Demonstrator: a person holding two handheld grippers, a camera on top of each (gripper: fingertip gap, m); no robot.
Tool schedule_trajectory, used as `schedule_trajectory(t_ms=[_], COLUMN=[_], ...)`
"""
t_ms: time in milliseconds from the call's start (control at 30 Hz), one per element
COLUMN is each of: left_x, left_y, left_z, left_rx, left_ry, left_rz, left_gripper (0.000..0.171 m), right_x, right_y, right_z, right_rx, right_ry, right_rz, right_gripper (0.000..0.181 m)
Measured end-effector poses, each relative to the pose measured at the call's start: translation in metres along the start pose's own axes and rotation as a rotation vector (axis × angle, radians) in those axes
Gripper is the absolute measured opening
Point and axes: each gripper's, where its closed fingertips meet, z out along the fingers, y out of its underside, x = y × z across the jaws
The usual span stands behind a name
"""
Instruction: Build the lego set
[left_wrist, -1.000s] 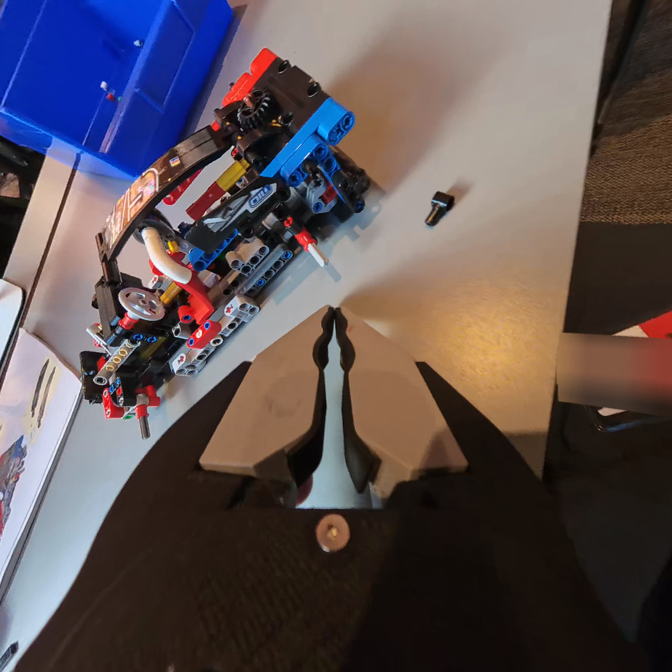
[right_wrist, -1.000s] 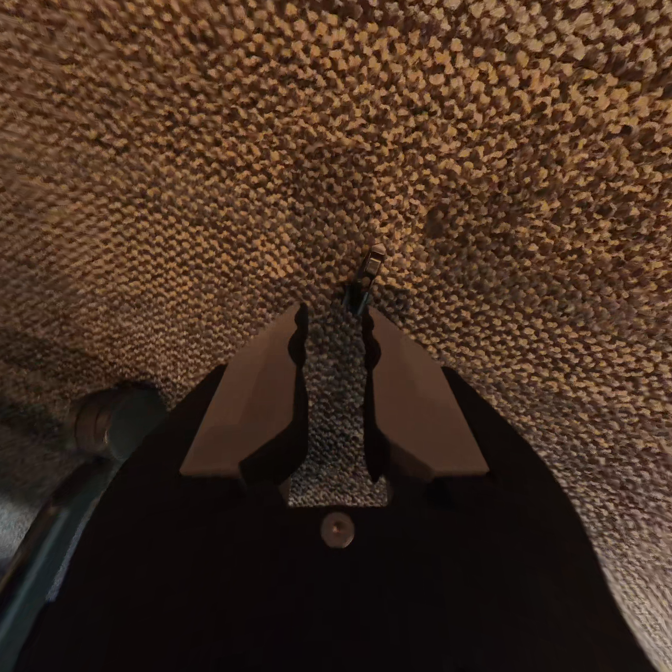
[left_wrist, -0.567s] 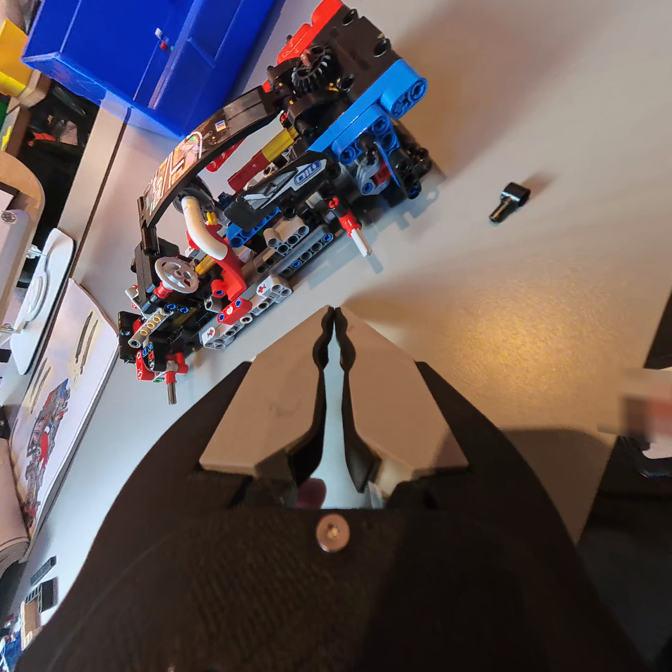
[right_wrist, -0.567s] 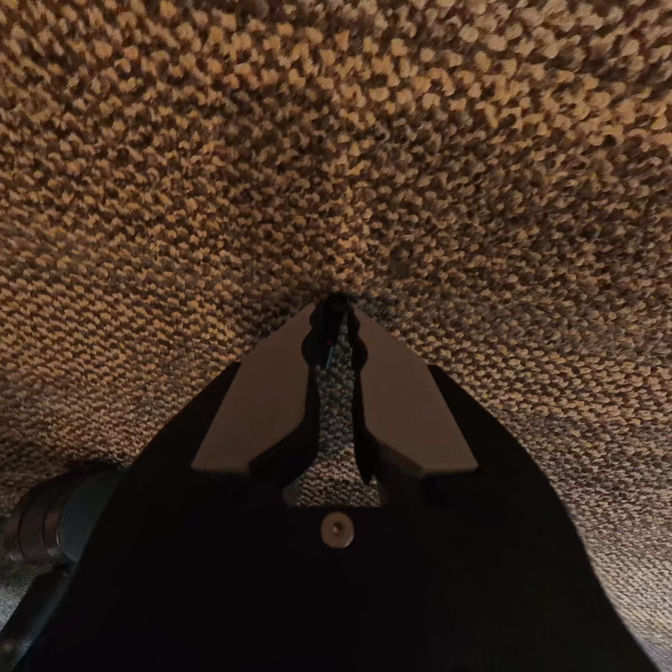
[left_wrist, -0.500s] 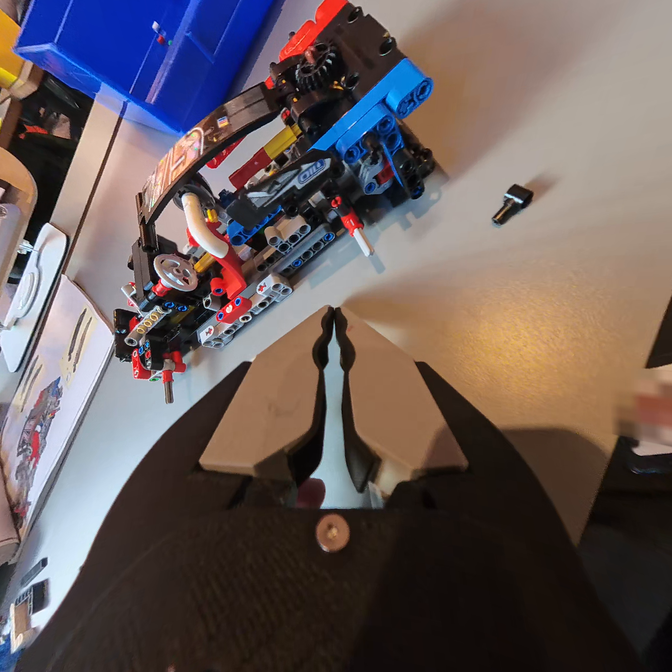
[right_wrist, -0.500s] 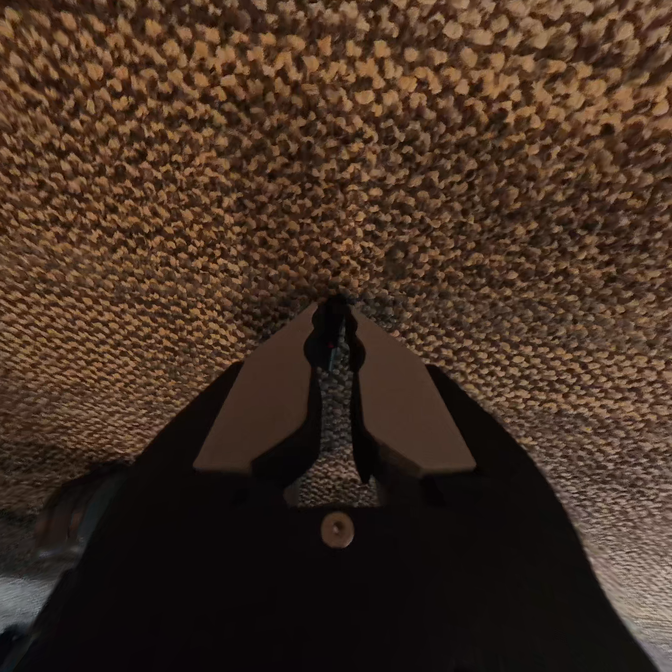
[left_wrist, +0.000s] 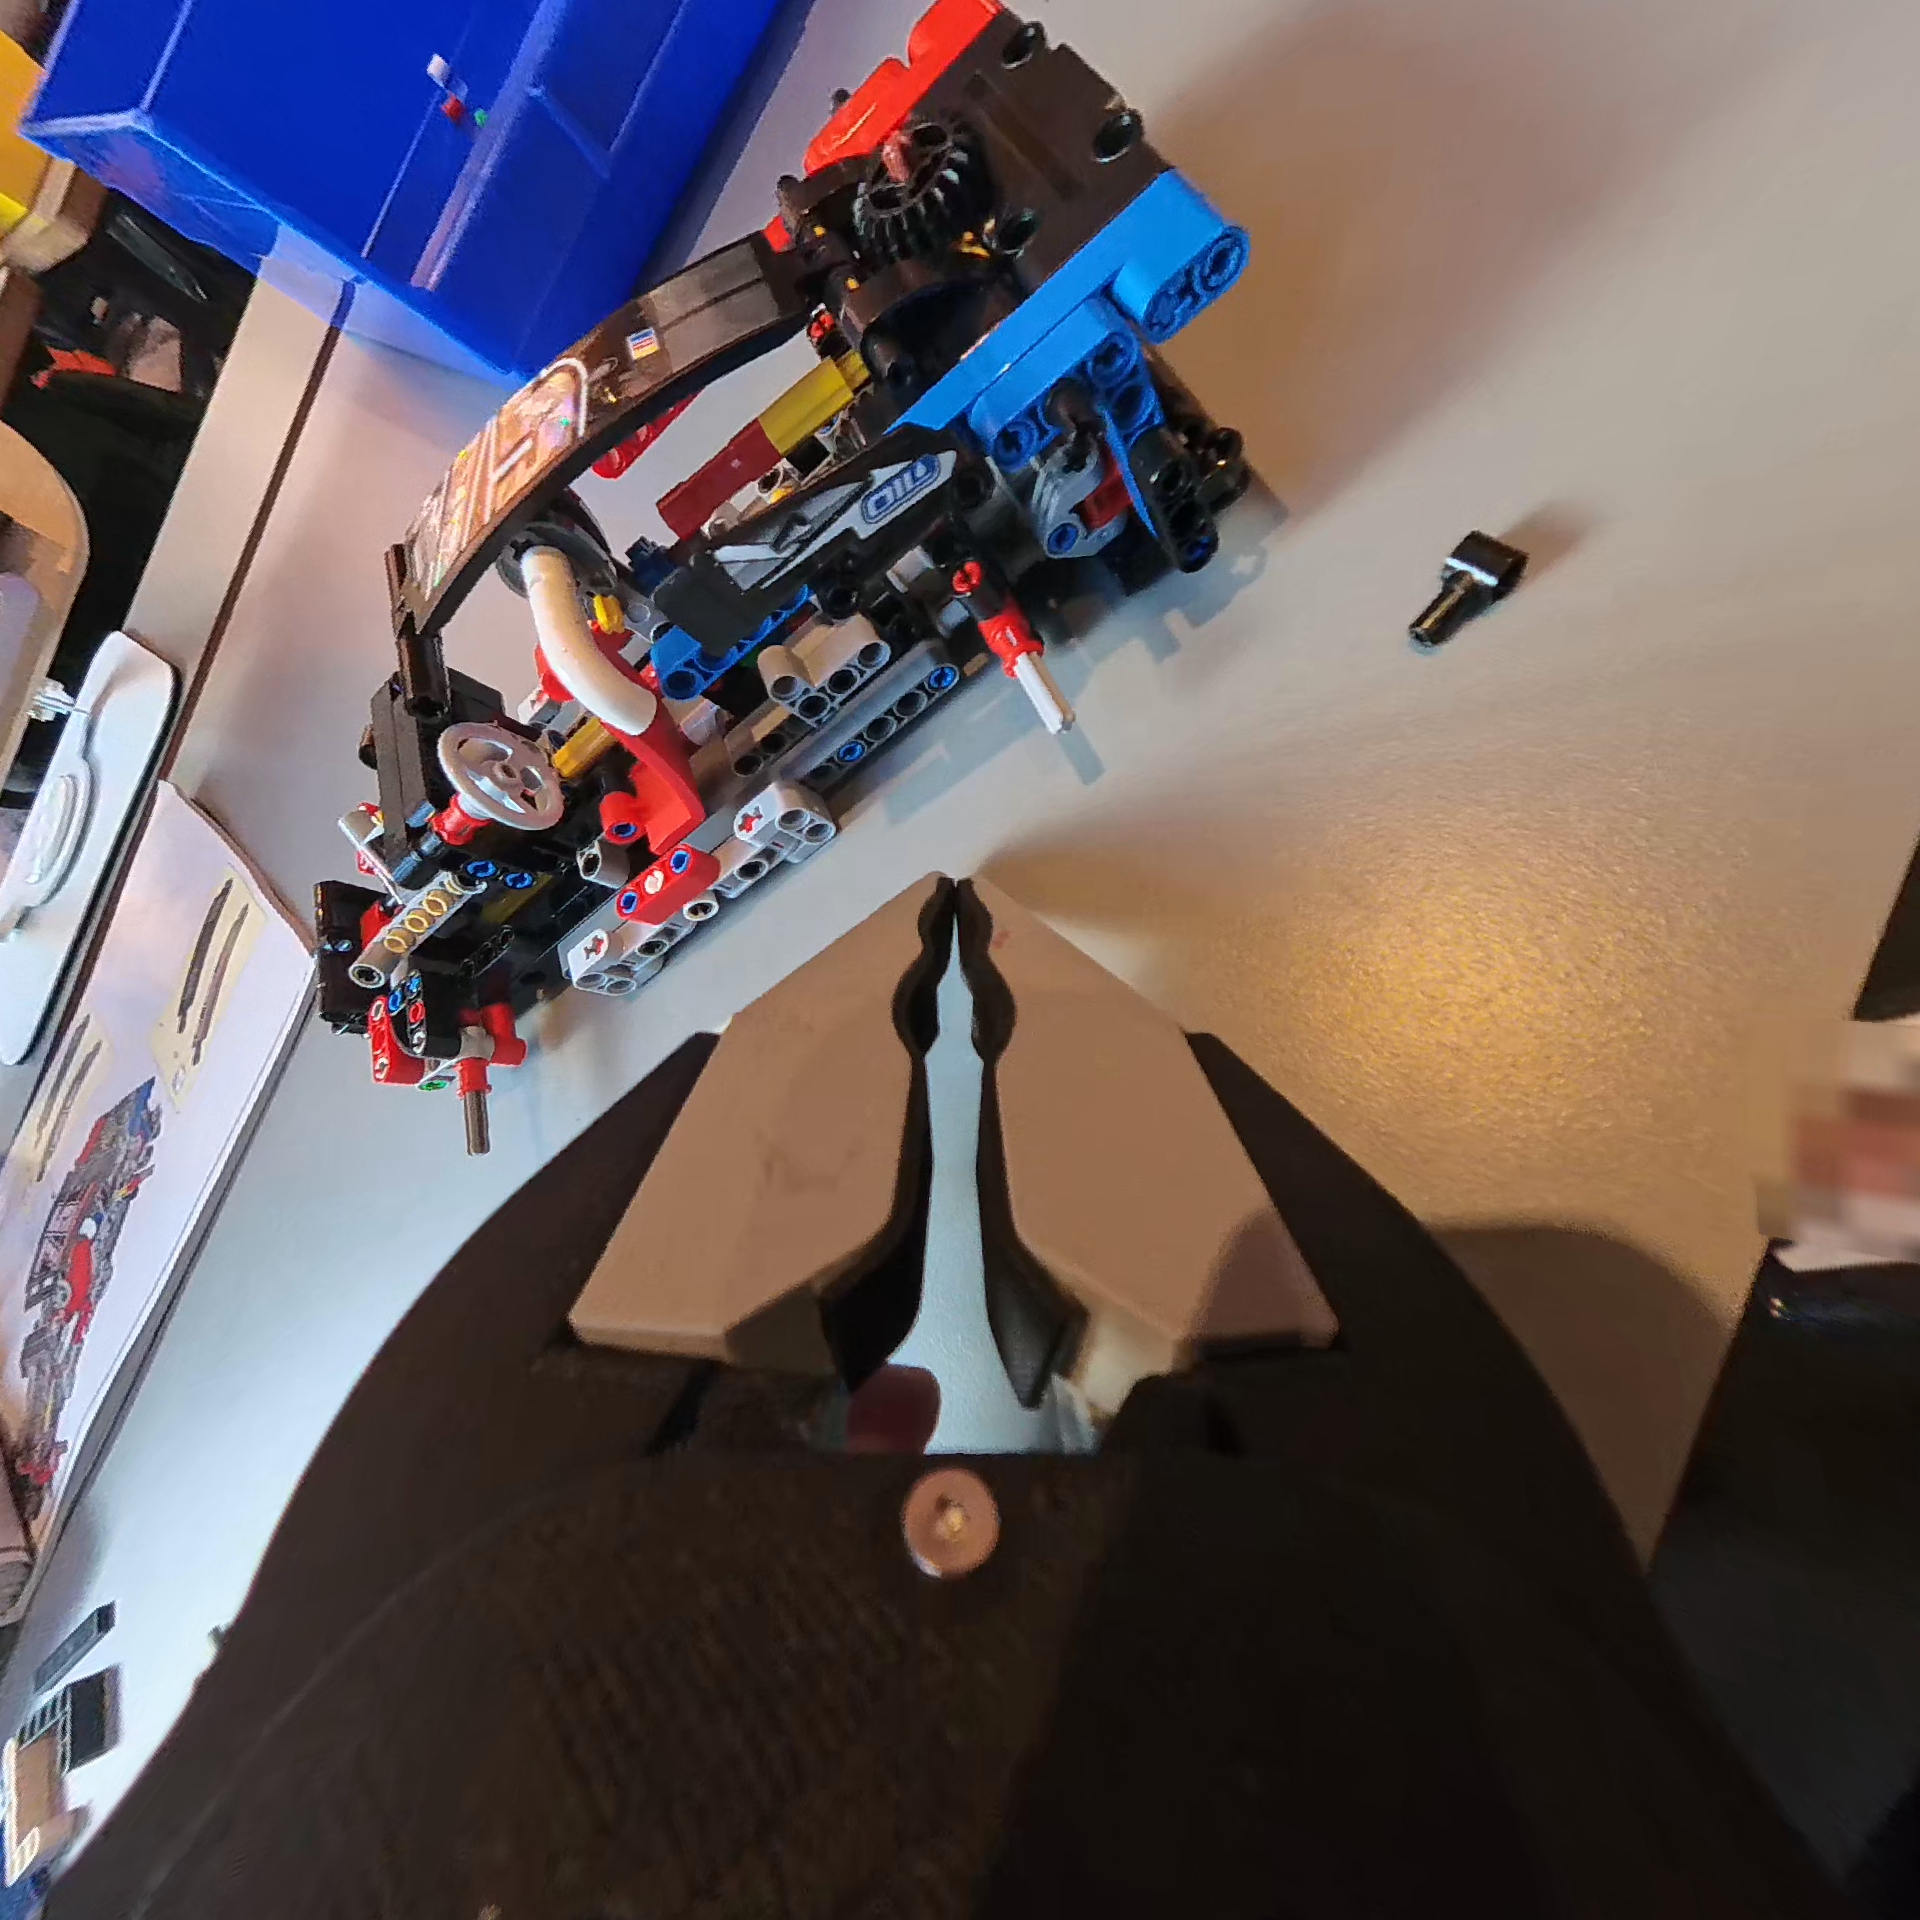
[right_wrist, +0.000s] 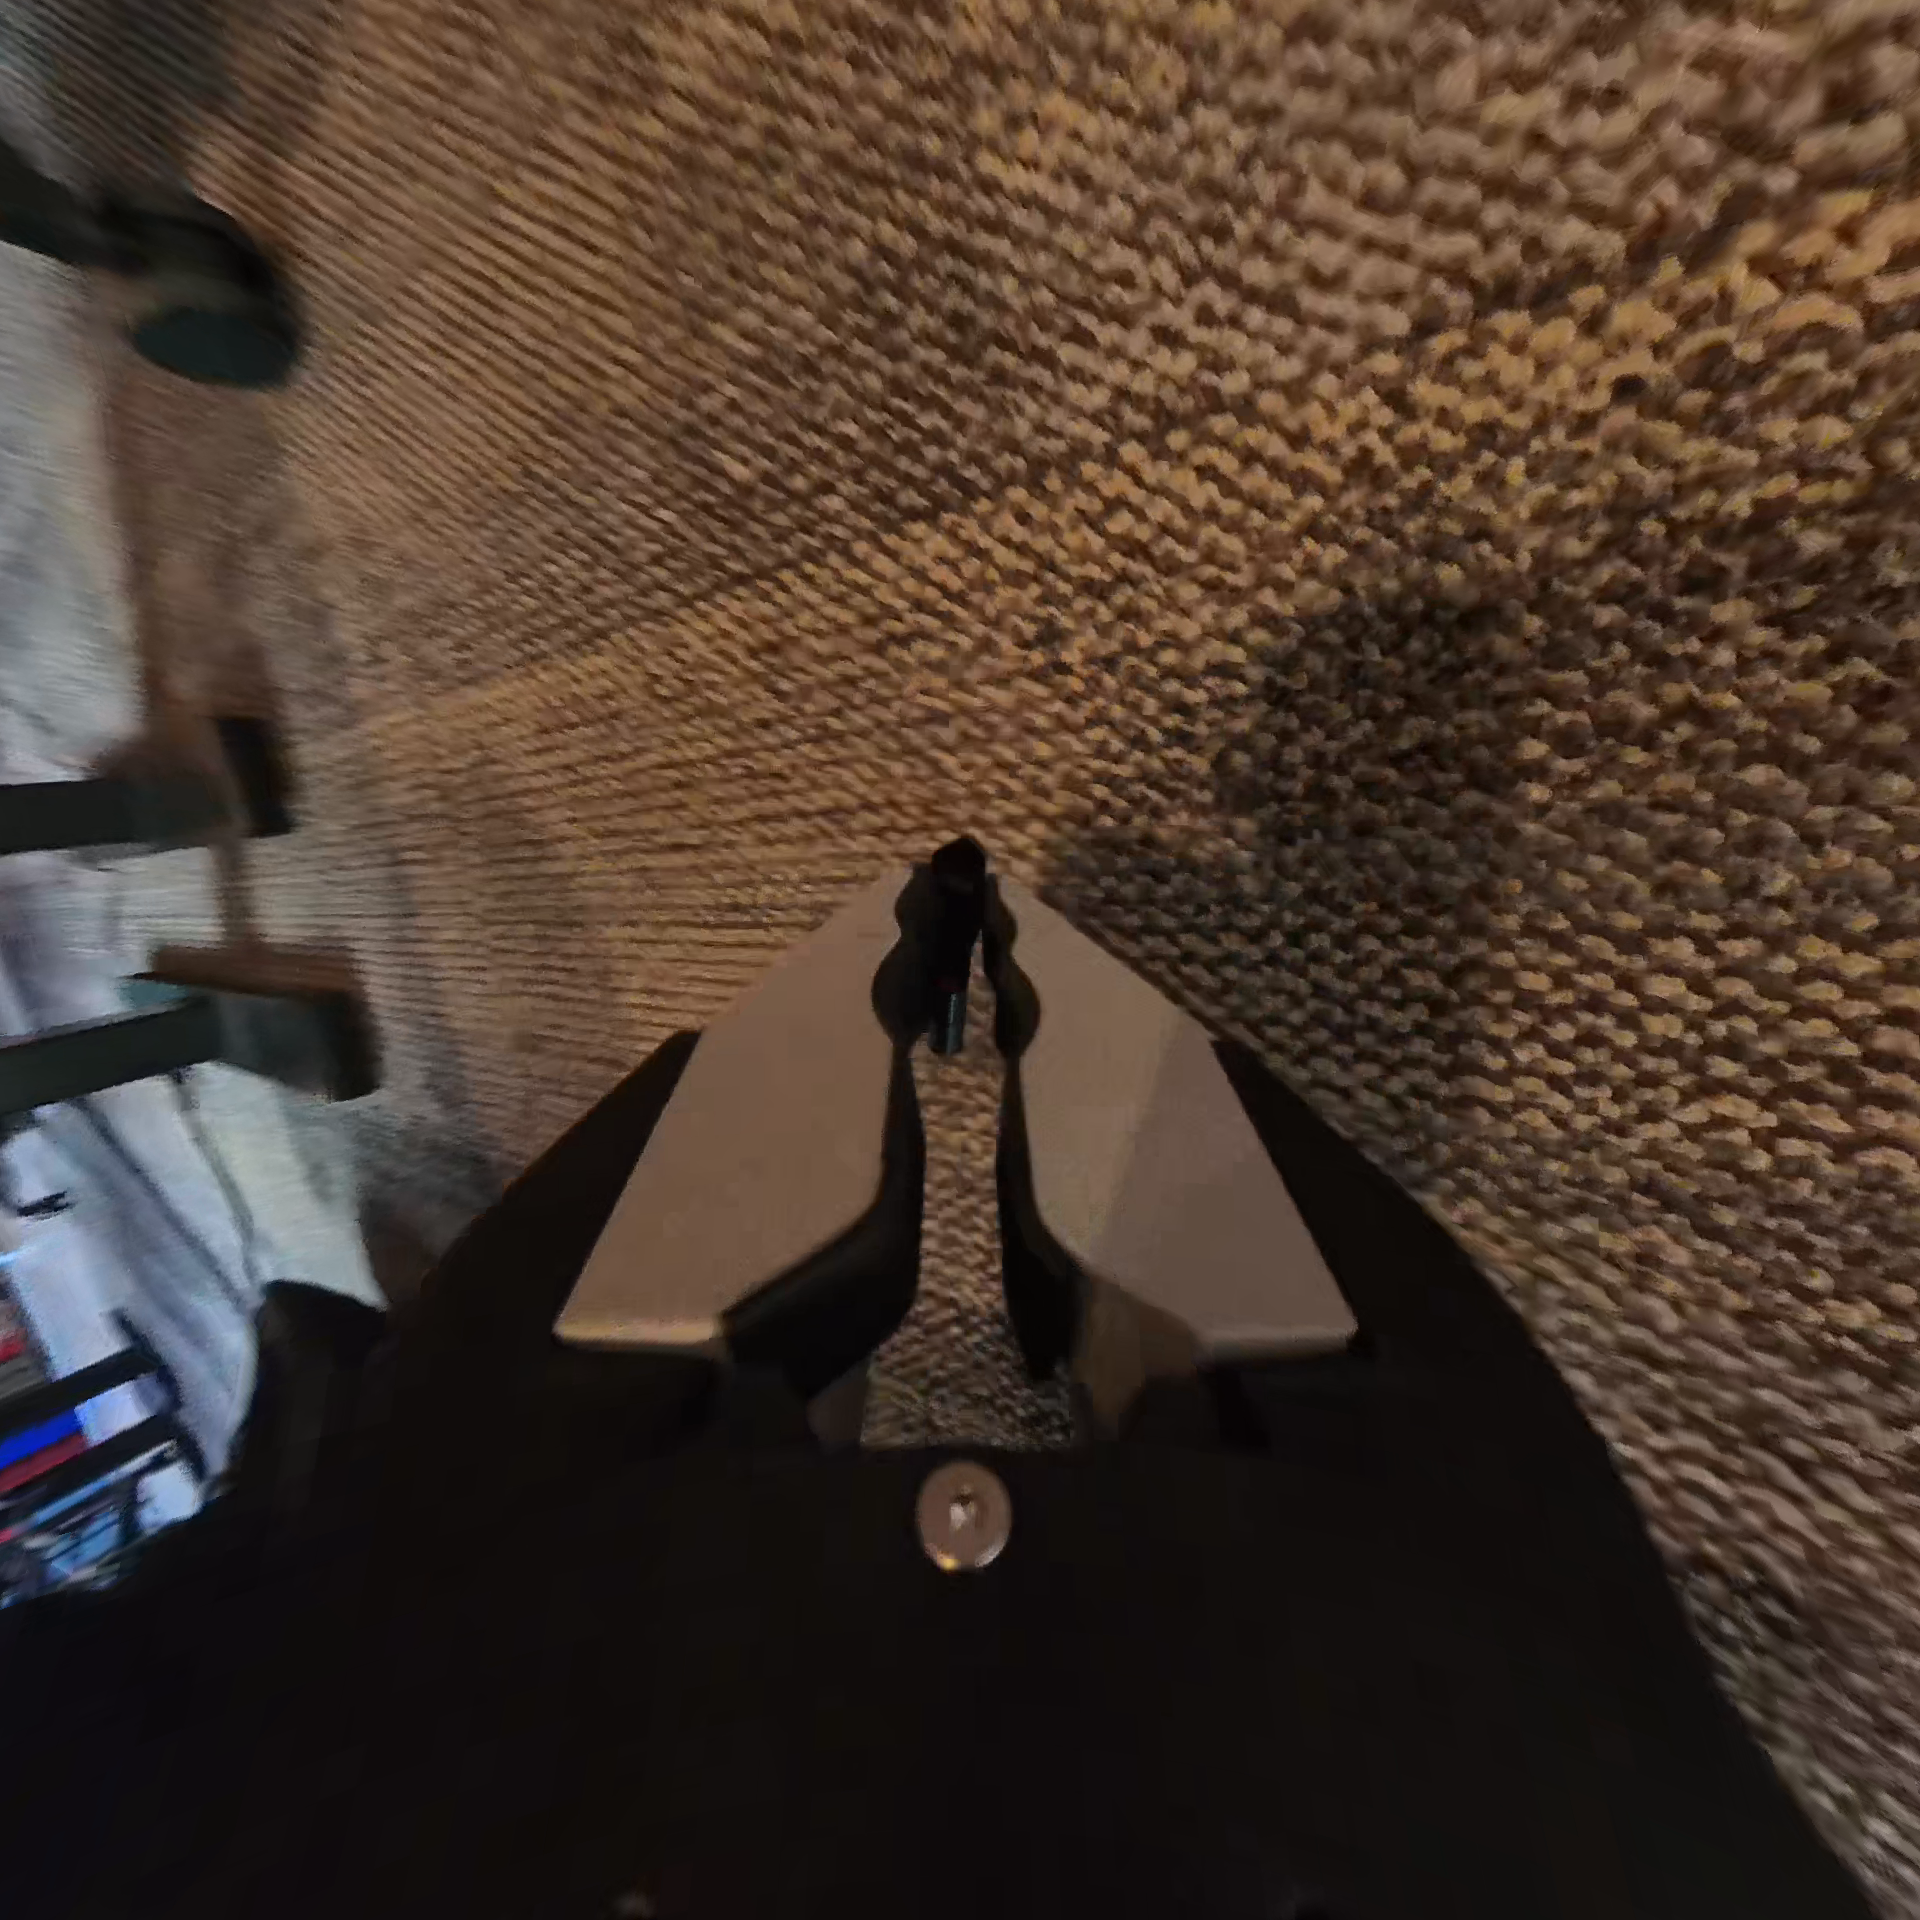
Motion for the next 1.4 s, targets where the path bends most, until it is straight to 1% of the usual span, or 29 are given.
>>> schedule_trajectory(t_ms=[67, 133, 200, 233, 267, 300, 367, 400, 433, 500, 600, 667, 733, 867, 967, 1067, 1133, 1200, 1300, 1400], left_x=[0.001, 0.004, 0.008, 0.01, 0.012, 0.012, 0.012, 0.014, 0.016, 0.019, 0.017, 0.007, -0.003, -0.017, -0.021, -0.026, -0.034, -0.04, -0.048, -0.058], left_y=[0.0, -0.001, -0.003, -0.005, -0.007, -0.01, -0.013, -0.014, -0.016, -0.018, -0.017, -0.015, -0.009, 0.002, 0.007, 0.014, 0.02, 0.025, 0.034, 0.039], left_z=[0.0, -0.002, -0.004, -0.005, -0.008, -0.01, -0.013, -0.016, -0.019, -0.029, -0.043, -0.057, -0.069, -0.09, -0.104, -0.117, -0.124, -0.131, -0.137, -0.143], left_rx=[0.004, 0.015, 0.033, 0.05, 0.071, 0.092, 0.12, 0.141, 0.166, 0.216, 0.3, 0.373, 0.428, 0.521, 0.593, 0.647, 0.678, 0.703, 0.705, 0.733], left_ry=[0.012, 0.035, 0.065, 0.084, 0.11, 0.13, 0.169, 0.191, 0.21, 0.244, 0.279, 0.29, 0.304, 0.321, 0.323, 0.293, 0.25, 0.245, 0.253, 0.243], left_rz=[-0.002, 0.001, 0.008, 0.004, -0.006, -0.024, -0.056, -0.06, -0.058, -0.041, -0.039, -0.078, -0.106, -0.123, -0.104, -0.059, -0.049, -0.061, -0.091, -0.135], left_gripper=[0.0, 0.0, 0.0, 0.004, 0.013, 0.027, 0.04, 0.045, 0.046, 0.046, 0.046, 0.046, 0.045, 0.043, 0.042, 0.04, 0.038, 0.036, 0.037, 0.036], right_x=[-0.036, -0.092, -0.167, -0.207, -0.249, -0.293, -0.384, -0.428, -0.471, -0.547, -0.641, -0.69, -0.726, -0.778, -0.805, -0.816, -0.816, -0.817, -0.819, -0.816], right_y=[-0.016, -0.04, -0.063, -0.074, -0.084, -0.092, -0.096, -0.091, -0.081, -0.046, 0.024, 0.076, 0.133, 0.238, 0.31, 0.373, 0.406, 0.434, 0.463, 0.484], right_z=[-0.015, -0.035, -0.061, -0.076, -0.094, -0.114, -0.164, -0.191, -0.221, -0.278, -0.357, -0.403, -0.44, -0.483, -0.496, -0.501, -0.498, -0.489, -0.478, -0.465], right_rx=[0.048, 0.108, 0.144, 0.158, 0.176, 0.195, 0.218, 0.222, 0.214, 0.184, 0.097, 0.025, -0.07, -0.169, -0.255, -0.347, -0.393, -0.415, -0.439, -0.451], right_ry=[-0.121, -0.26, -0.422, -0.495, -0.563, -0.645, -0.832, -0.928, -1.025, -1.188, -1.413, -1.54, -1.649, -1.757, -1.788, -1.82, -1.818, -1.798, -1.771, -1.744], right_rz=[-0.013, -0.078, -0.195, -0.279, -0.37, -0.459, -0.63, -0.716, -0.809, -1.014, -1.242, -1.335, -1.445, -1.672, -1.779, -1.867, -1.941, -2.006, -2.075, -2.184], right_gripper=[0.004, 0.004, 0.005, 0.005, 0.005, 0.004, 0.005, 0.005, 0.005, 0.005, 0.005, 0.005, 0.005, 0.005, 0.005, 0.005, 0.005, 0.005, 0.006, 0.006])
